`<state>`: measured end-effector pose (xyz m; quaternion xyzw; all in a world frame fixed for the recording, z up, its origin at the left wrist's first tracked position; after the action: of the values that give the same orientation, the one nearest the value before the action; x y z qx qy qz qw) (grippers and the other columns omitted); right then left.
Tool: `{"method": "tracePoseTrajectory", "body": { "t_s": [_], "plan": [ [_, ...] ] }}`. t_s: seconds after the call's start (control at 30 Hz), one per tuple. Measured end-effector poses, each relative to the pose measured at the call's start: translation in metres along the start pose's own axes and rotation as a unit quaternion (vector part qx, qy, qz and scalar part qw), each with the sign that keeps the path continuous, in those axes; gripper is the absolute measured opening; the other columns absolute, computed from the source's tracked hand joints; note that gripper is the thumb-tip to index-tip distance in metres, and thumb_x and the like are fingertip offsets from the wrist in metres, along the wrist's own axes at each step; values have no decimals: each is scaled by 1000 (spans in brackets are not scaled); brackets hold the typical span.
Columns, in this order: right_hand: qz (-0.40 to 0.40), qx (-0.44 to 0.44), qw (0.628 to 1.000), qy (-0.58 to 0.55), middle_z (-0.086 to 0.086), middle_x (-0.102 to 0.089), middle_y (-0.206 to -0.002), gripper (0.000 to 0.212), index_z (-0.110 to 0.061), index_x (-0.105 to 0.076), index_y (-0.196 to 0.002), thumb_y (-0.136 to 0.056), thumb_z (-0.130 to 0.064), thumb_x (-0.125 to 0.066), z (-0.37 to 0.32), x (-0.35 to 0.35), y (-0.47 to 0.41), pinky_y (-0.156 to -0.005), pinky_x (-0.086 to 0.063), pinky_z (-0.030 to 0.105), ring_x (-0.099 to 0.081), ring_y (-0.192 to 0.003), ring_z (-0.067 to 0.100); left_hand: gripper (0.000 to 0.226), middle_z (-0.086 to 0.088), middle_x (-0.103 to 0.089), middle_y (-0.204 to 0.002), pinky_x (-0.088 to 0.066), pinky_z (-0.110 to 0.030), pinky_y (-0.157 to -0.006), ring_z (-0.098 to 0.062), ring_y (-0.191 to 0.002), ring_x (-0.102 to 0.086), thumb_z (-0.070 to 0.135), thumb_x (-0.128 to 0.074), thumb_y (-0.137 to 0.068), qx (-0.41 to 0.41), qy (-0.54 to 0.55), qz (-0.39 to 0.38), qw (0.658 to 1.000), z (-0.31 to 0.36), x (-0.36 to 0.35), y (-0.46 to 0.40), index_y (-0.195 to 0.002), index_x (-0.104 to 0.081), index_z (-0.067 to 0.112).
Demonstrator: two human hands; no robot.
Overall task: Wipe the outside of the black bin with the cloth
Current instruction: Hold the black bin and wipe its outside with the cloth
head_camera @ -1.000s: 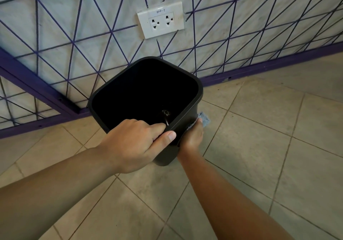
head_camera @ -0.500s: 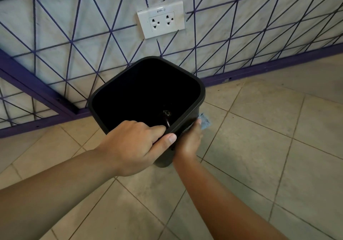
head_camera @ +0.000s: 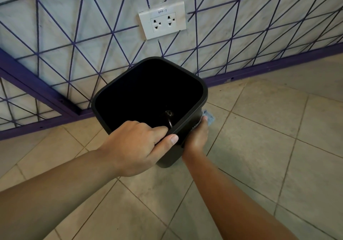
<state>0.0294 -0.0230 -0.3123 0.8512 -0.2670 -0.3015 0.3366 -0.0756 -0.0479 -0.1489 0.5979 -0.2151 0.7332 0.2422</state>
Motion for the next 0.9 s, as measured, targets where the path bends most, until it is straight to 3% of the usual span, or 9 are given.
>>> {"method": "tracePoseTrajectory", "body": {
  "t_s": [0.2,0.33,0.43,0.53,0.6,0.67,0.8,0.87,0.9],
  "plan": [
    [-10,10,1000,6,13,-40,-172,70,-23,-31,-172,-113,-60,-35,9,-3,11,-131,-35,58,-40,-160,34,43,5,-43,-47,-38,-28,-42,-14,-41,-46,56,-19,-101,7,-9,8,1000,0,-1,0,-64,-27,36],
    [-6,15,999,36,15,-45,-169,69,-19,-37,-170,-113,-59,-34,5,6,-2,-132,-35,59,-44,-157,34,43,6,-40,-46,-36,-26,-42,-13,-40,-45,56,-19,-101,9,-13,11,1000,2,0,0,-63,-27,35],
    [-10,10,1000,21,16,-45,-170,68,-18,-38,-169,-113,-57,-34,10,4,4,-132,-34,59,-43,-159,34,43,7,-38,-46,-30,-21,-42,-12,-40,-43,55,-20,-101,6,-19,11,1000,2,0,0,-63,-26,36],
    [16,54,998,6,13,-47,-169,87,-18,-41,-167,-96,-68,-36,11,-8,20,-131,-35,61,-41,-160,33,41,8,-30,-44,-19,-17,-43,-10,-36,-34,51,-25,-102,-6,-35,18,999,2,1,0,-63,-21,38],
    [35,63,997,-4,17,-49,-167,85,-15,-46,-164,-97,-66,-37,7,-9,16,-130,-35,63,-43,-159,37,41,8,-31,-43,-18,-17,-44,-10,-36,-34,51,-26,-102,-4,-42,21,999,2,1,0,-63,-21,37],
    [36,46,998,4,17,-52,-164,67,-16,-51,-161,-110,-57,-38,5,-4,3,-129,-36,62,-48,-154,38,41,6,-38,-45,-24,-21,-42,-12,-39,-41,53,-23,-102,-4,-39,22,999,1,1,0,-64,-27,35],
    [-3,5,1000,28,19,-62,-149,58,-13,-58,-149,-113,-52,-36,9,11,-16,-124,-46,58,-59,-139,34,43,7,-38,-46,-32,-23,-40,-14,-40,-44,54,-24,-103,-24,-19,34,999,-2,2,-1,-64,-26,36],
    [-16,0,998,54,17,-63,-146,55,-14,-58,-145,-113,-53,-36,5,19,-18,-112,-53,51,-62,-127,32,44,10,-34,-46,-26,-17,-42,-11,-42,-43,55,-24,-103,-42,-15,32,999,-5,4,0,-63,-23,37],
    [-16,-3,998,65,15,-62,-142,57,-14,-56,-149,-113,-54,-37,1,24,-18,-99,-56,44,-64,-114,28,44,11,-34,-47,-24,-15,-44,-9,-42,-42,57,-23,-102,-47,-17,27,998,-8,5,0,-63,-24,37]
  ]
}}
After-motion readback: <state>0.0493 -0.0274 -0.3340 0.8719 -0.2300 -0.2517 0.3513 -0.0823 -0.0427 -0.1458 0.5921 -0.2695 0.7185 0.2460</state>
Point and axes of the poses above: each hand's wrist, its own y-axis away from the middle knuckle, its own x-axis out of the back of the hand, z = x × y, the point moved 6 cm from there along -y, towards the middle knuckle
